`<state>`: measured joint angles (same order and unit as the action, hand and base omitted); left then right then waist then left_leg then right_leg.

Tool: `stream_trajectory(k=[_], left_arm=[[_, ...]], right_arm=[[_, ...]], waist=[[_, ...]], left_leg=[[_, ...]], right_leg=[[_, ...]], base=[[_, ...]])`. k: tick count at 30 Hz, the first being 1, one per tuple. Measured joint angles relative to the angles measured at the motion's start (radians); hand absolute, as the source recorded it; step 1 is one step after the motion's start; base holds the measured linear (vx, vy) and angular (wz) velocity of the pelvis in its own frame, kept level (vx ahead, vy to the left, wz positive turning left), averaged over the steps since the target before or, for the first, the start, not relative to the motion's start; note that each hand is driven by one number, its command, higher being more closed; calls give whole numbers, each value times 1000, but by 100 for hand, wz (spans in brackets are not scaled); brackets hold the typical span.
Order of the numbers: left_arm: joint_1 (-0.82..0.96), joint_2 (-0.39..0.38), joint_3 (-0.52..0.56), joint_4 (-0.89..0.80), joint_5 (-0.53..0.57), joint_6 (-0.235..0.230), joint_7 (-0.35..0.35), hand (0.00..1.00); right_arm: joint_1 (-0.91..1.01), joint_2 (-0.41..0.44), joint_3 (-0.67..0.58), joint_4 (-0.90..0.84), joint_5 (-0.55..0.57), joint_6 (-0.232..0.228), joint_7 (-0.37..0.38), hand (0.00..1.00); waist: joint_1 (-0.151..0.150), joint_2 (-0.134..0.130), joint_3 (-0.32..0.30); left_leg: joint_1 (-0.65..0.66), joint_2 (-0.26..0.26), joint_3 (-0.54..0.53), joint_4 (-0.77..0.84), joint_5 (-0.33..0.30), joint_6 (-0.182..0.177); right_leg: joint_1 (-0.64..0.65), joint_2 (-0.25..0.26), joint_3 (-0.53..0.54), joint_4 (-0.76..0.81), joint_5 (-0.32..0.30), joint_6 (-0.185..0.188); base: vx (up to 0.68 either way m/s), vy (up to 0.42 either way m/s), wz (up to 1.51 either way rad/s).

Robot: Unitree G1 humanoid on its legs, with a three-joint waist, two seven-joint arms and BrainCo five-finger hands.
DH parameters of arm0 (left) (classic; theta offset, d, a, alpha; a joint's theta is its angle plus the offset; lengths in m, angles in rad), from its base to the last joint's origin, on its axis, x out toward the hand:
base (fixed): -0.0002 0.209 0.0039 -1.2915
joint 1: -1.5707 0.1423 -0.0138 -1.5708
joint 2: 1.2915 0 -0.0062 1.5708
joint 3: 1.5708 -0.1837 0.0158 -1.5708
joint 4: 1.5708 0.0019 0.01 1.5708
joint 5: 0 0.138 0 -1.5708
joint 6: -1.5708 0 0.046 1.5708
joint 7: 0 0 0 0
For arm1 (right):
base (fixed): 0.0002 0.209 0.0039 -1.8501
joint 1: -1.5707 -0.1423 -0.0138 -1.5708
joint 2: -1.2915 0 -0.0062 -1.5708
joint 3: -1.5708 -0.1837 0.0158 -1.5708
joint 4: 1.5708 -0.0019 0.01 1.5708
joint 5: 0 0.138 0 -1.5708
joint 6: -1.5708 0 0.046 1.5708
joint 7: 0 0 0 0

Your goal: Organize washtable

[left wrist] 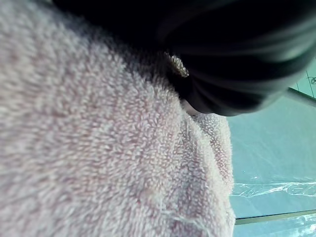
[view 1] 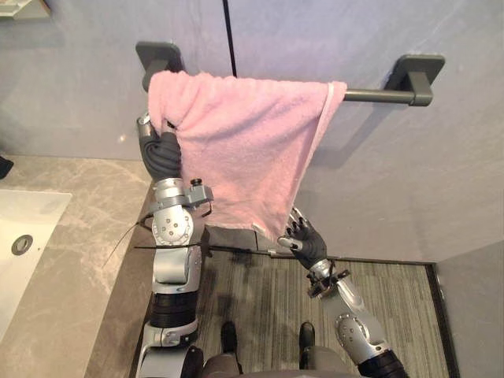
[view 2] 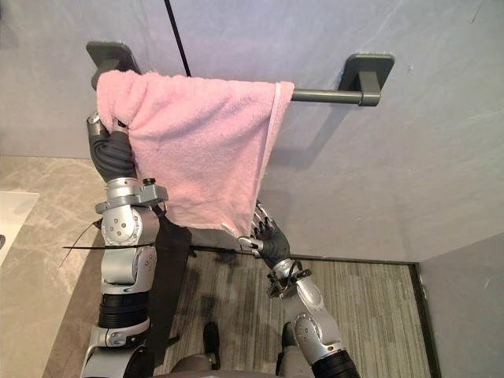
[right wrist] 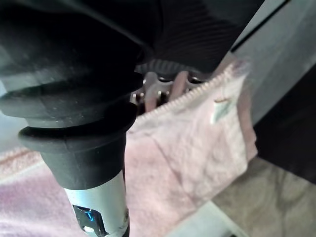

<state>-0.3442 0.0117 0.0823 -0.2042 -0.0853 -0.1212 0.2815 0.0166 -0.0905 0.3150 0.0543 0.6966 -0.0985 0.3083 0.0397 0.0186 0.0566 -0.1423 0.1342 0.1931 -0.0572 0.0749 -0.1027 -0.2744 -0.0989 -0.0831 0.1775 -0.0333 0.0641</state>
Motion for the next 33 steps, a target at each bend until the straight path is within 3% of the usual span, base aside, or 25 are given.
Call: stream_trajectory(k=[5, 9, 14, 19, 20, 33], left_arm=[[1, 0, -1, 4, -1, 0, -14, 100], [0, 0, -9, 4, -4, -7, -19, 100], [-3, 1, -53, -3, -30, -17, -21, 100], [-21, 1, -70, -6, -36, -19, -22, 100], [-27, 2, -70, -6, -40, -19, -22, 100], [-71, 8, -77, -3, -59, -23, -36, 100]], right_arm=[[-67, 0, 44, 11, 0, 1, -6, 0], [-255, 14, 109, 49, 1, -1, -28, 0], [-427, 39, 115, 105, 4, -10, -78, 0], [-490, 42, 117, 128, 42, -11, -110, 0], [-490, 41, 117, 128, 49, -11, -112, 100], [-455, 21, 56, 128, 46, -27, -136, 100]], waist=[[1, 1, -1], [6, 2, -1], [31, 2, -1], [33, 2, -1], [33, 2, -1], [29, -4, 44]], left_leg=[[4, 1, -3, -4, 0, 0], [-3, 1, -1, -7, 2, 2], [-10, 0, -7, -11, 2, 3], [-22, 0, -20, -13, 3, 3], [-24, 0, -23, -13, 3, 3], [-26, -1, -48, -34, 22, 3]], right_leg=[[7, 3, 0, -12, 5, 2], [9, 12, 3, -42, 26, 2], [9, 12, 1, -50, 27, 2], [8, 13, -5, -62, 32, 2], [8, 13, -8, -62, 32, 2], [10, 13, -27, -64, 34, 0]], base=[[8, -7, -1], [-6, -11, -5], [13, -3, 2], [35, -6, 8], [30, -5, 8], [-3, -4, 4]])
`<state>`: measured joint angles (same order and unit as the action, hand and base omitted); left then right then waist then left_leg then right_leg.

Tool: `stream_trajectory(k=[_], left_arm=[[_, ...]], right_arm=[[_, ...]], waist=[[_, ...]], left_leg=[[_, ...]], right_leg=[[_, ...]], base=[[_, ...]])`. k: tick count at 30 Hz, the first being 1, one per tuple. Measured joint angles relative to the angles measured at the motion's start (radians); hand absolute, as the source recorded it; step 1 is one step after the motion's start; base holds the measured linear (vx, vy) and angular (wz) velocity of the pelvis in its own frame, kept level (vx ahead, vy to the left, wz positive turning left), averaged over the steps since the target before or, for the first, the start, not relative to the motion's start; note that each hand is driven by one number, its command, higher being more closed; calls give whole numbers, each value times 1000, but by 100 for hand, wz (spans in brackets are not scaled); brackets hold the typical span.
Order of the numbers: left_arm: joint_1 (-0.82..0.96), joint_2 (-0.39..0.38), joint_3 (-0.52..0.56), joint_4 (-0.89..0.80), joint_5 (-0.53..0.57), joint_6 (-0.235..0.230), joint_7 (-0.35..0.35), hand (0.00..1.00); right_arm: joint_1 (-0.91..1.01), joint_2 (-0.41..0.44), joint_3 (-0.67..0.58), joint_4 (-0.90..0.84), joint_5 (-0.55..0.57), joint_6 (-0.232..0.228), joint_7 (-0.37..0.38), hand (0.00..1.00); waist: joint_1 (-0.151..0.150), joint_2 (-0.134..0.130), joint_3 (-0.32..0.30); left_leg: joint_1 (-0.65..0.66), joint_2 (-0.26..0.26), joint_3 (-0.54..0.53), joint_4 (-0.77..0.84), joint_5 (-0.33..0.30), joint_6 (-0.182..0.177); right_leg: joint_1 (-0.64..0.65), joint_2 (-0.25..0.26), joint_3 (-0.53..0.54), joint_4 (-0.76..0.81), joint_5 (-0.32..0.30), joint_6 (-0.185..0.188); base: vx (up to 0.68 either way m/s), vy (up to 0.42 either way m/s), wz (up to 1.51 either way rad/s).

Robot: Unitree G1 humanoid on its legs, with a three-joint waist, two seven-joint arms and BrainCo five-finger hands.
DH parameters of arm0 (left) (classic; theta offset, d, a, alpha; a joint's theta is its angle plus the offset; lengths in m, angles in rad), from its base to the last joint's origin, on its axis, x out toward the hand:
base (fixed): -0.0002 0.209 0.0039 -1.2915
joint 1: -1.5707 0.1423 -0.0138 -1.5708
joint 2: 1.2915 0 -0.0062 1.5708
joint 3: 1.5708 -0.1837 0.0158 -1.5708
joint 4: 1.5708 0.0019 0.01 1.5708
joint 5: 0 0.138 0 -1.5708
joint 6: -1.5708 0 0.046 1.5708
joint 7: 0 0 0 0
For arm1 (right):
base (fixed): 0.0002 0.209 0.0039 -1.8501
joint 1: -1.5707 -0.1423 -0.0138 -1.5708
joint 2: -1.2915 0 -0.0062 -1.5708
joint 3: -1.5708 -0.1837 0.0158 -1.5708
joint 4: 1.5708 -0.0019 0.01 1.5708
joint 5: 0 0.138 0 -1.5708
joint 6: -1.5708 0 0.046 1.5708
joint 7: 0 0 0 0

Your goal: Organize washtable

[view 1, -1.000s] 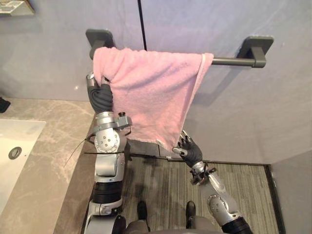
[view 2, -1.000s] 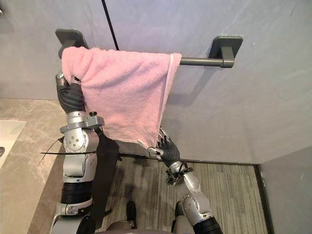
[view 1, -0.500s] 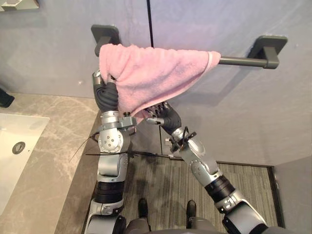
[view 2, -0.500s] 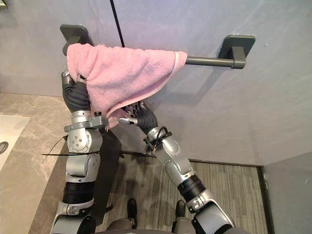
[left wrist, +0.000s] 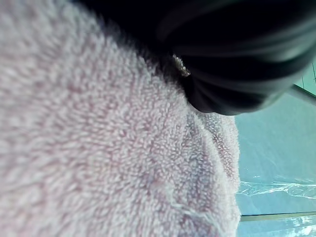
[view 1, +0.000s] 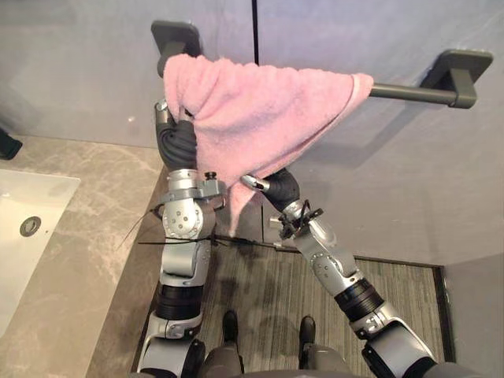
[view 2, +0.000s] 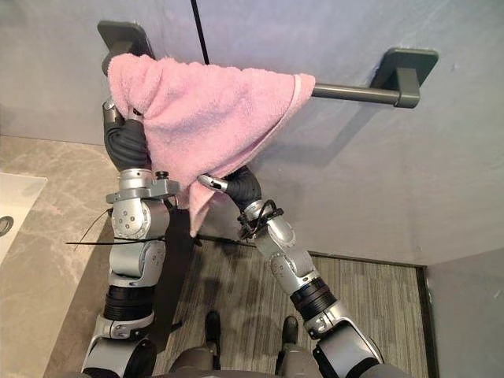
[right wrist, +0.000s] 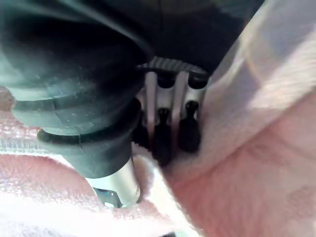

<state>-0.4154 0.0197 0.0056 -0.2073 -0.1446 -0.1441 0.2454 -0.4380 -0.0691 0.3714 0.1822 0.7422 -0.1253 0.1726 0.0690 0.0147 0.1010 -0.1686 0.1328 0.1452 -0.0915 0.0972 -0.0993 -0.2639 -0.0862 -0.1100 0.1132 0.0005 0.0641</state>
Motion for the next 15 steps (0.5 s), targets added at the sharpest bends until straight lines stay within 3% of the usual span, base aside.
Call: stream_trajectory(k=[7, 11, 15], left_arm=[[5, 2, 3, 21, 2, -2, -7, 100], [21, 6, 8, 22, 2, -1, -18, 100], [27, 9, 7, 23, -8, -2, -49, 100]], right_arm=[[191, -2, -172, -7, -10, -12, 1, 100], [216, -20, -245, -18, -10, -12, 5, 100], [240, -35, -309, -90, -11, -12, 8, 100]], waist=[[-9, -2, 2], [-30, -4, 3], [-29, -10, 6]], left_leg=[[18, -2, 0, 0, 0, 0], [28, -2, 2, 0, -1, 0], [41, -2, 24, 0, -2, 0]], right_leg=[[22, -1, 1, -11, 0, 0], [30, 0, 5, -11, 0, 1], [29, 3, 29, -11, 4, 4]], base=[[17, 2, 0], [-5, 1, -1], [-16, 6, -13]])
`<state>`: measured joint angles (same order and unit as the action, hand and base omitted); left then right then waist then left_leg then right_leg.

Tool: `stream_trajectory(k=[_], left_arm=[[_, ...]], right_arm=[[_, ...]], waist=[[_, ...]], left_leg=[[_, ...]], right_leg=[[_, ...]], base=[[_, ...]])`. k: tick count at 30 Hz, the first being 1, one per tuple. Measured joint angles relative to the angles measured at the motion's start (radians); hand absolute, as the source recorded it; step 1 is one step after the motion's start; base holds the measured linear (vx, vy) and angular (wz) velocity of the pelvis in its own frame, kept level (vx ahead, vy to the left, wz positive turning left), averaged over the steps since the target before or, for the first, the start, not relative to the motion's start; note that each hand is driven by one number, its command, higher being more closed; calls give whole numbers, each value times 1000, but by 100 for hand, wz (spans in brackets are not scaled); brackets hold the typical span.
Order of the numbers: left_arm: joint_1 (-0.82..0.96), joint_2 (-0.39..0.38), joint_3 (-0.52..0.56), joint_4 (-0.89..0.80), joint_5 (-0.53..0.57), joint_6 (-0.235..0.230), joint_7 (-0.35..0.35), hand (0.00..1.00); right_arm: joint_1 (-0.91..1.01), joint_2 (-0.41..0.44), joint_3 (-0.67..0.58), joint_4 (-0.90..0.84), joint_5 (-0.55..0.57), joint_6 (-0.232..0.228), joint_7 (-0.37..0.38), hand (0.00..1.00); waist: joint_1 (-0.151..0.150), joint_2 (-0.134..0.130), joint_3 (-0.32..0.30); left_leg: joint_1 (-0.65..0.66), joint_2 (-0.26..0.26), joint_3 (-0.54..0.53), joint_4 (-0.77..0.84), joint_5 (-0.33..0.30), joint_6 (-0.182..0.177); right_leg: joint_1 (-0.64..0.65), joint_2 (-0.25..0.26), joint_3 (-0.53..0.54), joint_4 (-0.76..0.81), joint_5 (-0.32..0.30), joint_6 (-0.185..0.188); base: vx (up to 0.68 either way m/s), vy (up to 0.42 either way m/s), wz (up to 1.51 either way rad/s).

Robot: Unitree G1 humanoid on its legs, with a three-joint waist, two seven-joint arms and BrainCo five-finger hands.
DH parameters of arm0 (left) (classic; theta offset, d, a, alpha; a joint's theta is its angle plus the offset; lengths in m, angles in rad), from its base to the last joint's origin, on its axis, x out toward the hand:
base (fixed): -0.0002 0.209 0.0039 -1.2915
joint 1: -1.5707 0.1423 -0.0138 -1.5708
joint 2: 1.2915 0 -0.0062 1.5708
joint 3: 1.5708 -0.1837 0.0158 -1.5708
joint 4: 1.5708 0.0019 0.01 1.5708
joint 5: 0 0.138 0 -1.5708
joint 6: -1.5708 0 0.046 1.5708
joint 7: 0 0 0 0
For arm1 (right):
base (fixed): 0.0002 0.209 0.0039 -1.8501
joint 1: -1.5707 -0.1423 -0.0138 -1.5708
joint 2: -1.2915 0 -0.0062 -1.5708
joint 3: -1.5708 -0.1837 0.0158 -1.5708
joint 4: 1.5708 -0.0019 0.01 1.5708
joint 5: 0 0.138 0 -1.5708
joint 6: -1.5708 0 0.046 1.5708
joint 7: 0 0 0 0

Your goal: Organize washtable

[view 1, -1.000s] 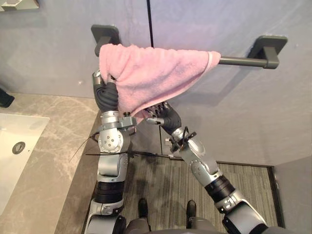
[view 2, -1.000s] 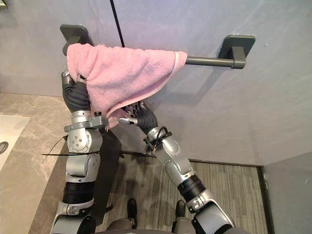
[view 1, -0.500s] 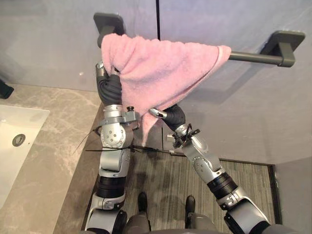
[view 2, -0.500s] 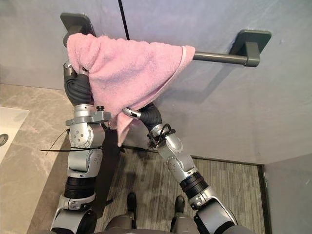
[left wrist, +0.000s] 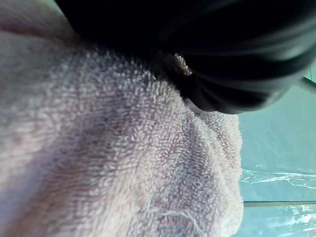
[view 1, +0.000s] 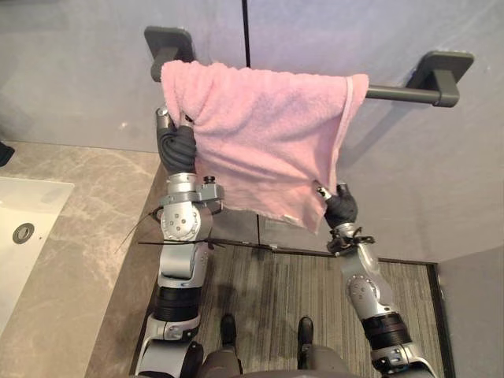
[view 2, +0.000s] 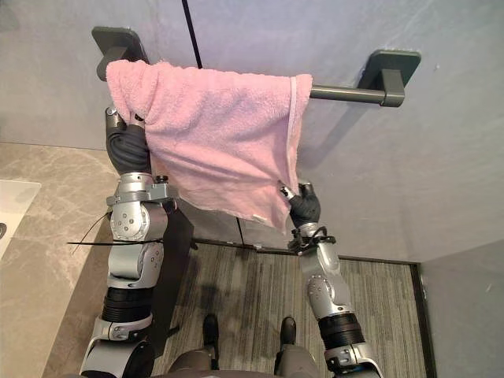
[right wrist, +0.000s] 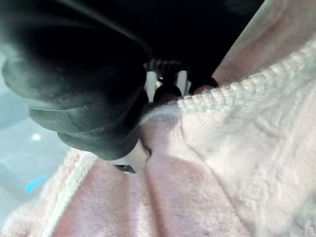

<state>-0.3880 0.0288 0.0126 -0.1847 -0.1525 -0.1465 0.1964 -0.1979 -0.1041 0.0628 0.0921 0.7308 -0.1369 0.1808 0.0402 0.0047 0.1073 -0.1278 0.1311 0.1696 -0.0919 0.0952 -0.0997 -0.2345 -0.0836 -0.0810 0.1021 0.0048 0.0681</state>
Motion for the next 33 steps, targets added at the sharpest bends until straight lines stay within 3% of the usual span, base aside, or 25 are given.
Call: stream_trajectory(k=[9, 27, 28, 29, 30, 33], left_arm=[[6, 13, -21, 12, -88, -27, -41, 100], [27, 5, -99, -14, -169, -26, -65, 100], [28, -2, -99, -14, -167, -25, -65, 0], [29, -6, -99, -14, -167, -25, -65, 0], [42, -6, -99, -14, -163, -25, -65, 0], [88, -8, -103, -18, -151, -25, -72, 0]], right_arm=[[-1, -2, -41, -10, 0, 0, -2, 100], [62, 20, -139, -89, -36, -7, -3, 100], [76, 21, -140, -104, -36, -7, -3, 100], [83, 22, -141, -112, -38, -7, -3, 100], [92, 21, -143, -116, -39, -7, -3, 0], [113, 21, -171, -116, -39, -9, -7, 0]], waist=[[2, -3, 1], [1, -6, 1], [1, -6, 1], [1, -6, 1], [0, -6, 1], [0, -6, 0]], left_leg=[[7, -1, 25, 0, 0, 0], [25, -1, 27, 0, -7, 2], [27, -1, 27, 0, -7, 2], [28, -1, 27, 0, -7, 2], [34, -1, 27, 0, -7, 2], [38, -1, 28, 0, -8, 2]], right_leg=[[-5, 2, 24, 0, 4, 2], [11, 1, 26, -2, 6, 4], [14, 1, 26, -2, 6, 5], [16, 1, 25, -2, 6, 5], [21, 0, 26, -2, 6, 5], [25, 1, 26, -3, 6, 5]], base=[[14, 0, -8], [1, 0, -1], [0, 0, 0], [0, 0, 0], [0, 0, 0], [0, 0, 0]])
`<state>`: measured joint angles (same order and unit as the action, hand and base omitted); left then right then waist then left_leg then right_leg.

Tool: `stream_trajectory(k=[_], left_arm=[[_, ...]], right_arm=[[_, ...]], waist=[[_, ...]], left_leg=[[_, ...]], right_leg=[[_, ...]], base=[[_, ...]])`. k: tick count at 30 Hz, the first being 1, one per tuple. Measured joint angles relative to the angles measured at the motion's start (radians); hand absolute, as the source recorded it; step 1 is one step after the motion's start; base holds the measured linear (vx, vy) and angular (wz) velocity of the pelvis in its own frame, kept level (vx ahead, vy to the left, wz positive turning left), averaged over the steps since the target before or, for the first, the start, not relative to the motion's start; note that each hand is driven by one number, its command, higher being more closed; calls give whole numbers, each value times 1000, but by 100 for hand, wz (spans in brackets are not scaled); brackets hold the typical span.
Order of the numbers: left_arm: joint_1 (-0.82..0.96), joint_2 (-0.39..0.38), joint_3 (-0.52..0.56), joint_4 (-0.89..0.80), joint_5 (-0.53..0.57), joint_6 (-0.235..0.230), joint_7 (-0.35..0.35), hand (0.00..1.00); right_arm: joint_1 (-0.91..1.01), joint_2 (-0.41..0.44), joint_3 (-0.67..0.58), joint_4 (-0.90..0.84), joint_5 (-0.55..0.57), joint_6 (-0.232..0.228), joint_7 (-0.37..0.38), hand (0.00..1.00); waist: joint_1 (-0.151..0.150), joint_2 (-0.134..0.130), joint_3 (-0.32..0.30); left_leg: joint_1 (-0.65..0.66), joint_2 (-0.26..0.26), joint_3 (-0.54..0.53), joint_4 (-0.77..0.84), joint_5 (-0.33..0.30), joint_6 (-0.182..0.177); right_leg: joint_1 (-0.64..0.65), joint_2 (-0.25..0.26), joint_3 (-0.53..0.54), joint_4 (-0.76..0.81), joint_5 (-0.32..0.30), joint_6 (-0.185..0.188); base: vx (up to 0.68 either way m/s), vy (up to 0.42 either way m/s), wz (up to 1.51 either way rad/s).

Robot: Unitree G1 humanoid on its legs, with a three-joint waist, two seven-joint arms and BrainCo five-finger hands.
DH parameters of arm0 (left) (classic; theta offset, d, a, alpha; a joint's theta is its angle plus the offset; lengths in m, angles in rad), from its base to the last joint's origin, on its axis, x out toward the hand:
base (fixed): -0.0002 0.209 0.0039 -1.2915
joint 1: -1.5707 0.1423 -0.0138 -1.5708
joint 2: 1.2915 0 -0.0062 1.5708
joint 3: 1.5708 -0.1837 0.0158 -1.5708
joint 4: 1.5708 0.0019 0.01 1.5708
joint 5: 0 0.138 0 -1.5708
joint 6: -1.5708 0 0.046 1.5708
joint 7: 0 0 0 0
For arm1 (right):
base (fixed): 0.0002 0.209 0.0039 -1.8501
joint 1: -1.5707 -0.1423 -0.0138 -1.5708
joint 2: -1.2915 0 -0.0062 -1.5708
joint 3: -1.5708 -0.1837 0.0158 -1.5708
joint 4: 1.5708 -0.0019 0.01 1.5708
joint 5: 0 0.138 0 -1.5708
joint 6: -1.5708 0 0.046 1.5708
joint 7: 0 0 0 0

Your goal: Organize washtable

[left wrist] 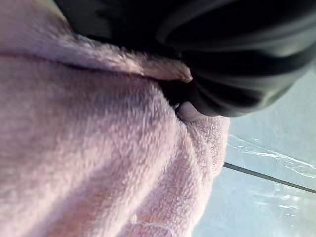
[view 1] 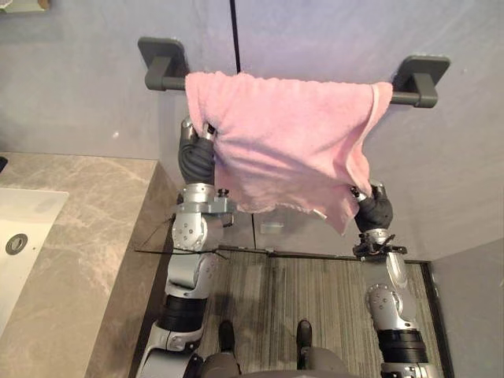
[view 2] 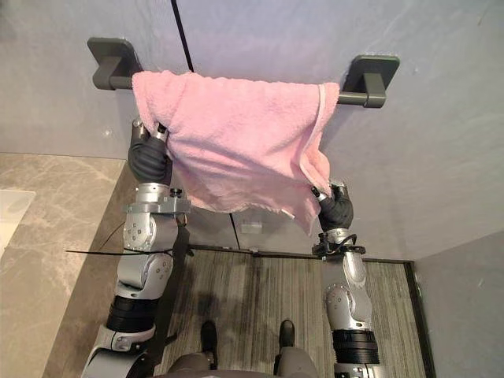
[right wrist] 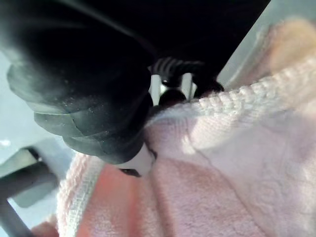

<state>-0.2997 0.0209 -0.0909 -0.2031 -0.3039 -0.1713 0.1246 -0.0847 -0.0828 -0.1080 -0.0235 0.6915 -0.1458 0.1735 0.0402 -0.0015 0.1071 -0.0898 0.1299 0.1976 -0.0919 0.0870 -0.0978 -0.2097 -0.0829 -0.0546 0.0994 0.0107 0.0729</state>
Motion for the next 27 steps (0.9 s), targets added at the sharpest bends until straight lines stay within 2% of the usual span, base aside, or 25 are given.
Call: stream_trajectory(k=[5, 11, 17, 21, 27], left_arm=[[59, 1, -16, -28, 0, 2, -36, 0], [75, -6, -16, -32, 3, 10, -39, 0], [165, -20, -3, -32, 16, 25, -65, 0], [259, -39, 23, -16, 78, 60, -99, 0], [391, -58, 65, 57, 170, 102, -133, 0]], right_arm=[[42, -1, -24, 0, -1, 0, -1, 0], [67, 0, -26, 0, -25, 1, 7, 0], [140, 25, -45, 21, -32, 4, 9, 0], [223, 57, -50, 54, -61, 42, 12, 0], [329, 80, -32, 78, -112, 78, 57, 0]], waist=[[0, 0, -6], [0, 1, -26], [0, 2, -49], [0, 4, -62], [1, 4, -73]], left_leg=[[1, 0, 3, 0, 0, 0], [2, 0, 5, 0, 0, 0], [11, 0, 5, 0, 0, 0], [23, 0, 7, 0, 0, 0], [37, 5, 28, 0, -1, -1]], right_leg=[[0, 0, 2, 0, 2, 2], [6, 1, 3, -17, 14, 2], [17, 1, 3, -22, 15, 2], [33, 1, 2, -35, 20, 3], [44, 2, 2, -38, 20, 3]], base=[[0, 0, 0], [3, -2, -2], [5, 0, 0], [0, 0, 0], [-5, 1, -3]])
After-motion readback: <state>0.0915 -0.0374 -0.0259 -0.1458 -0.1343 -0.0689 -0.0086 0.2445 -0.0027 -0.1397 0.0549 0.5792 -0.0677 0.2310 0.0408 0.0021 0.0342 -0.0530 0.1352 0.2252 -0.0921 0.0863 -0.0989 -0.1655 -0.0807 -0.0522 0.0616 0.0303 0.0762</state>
